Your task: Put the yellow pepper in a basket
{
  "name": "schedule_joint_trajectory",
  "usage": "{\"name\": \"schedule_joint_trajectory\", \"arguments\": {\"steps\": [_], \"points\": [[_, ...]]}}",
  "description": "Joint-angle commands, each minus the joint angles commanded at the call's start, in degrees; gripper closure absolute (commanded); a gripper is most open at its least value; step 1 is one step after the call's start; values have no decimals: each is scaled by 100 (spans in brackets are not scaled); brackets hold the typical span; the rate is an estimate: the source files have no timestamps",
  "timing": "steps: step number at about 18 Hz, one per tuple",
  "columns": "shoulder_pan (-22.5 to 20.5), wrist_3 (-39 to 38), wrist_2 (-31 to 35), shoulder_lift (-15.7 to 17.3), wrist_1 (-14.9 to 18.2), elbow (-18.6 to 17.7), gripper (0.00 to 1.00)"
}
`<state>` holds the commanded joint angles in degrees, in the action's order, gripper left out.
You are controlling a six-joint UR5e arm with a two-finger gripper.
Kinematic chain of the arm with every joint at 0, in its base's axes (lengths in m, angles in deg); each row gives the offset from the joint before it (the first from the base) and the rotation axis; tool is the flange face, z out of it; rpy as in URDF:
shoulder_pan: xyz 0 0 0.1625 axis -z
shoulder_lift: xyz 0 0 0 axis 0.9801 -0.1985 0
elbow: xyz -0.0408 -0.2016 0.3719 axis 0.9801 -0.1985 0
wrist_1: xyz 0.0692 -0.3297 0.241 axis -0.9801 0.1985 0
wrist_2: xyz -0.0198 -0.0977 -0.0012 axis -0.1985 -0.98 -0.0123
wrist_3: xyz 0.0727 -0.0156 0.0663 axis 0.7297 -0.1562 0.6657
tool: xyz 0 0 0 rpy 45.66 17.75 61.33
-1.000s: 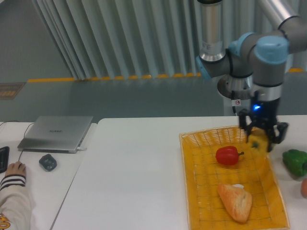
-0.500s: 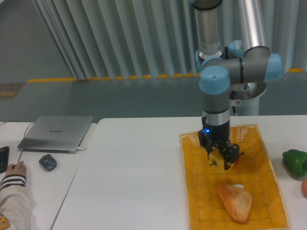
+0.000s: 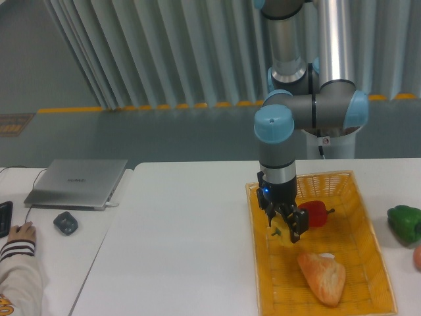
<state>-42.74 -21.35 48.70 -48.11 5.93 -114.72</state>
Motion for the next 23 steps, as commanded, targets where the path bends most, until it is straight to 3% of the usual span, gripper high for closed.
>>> {"name": "schedule_joint_trajectory", "arguments": {"steps": [7, 11, 13, 15, 16, 23], "points": [[45, 185, 201, 70, 26, 166, 0], [-271, 334, 272, 97, 35, 185, 0], [-455, 946, 281, 149, 44, 246, 0], [-815, 2463, 238, 298, 61, 255, 0], [-895, 2835, 237, 299, 70, 255, 0], [-1397, 4006, 193, 439, 711, 299, 0]]}}
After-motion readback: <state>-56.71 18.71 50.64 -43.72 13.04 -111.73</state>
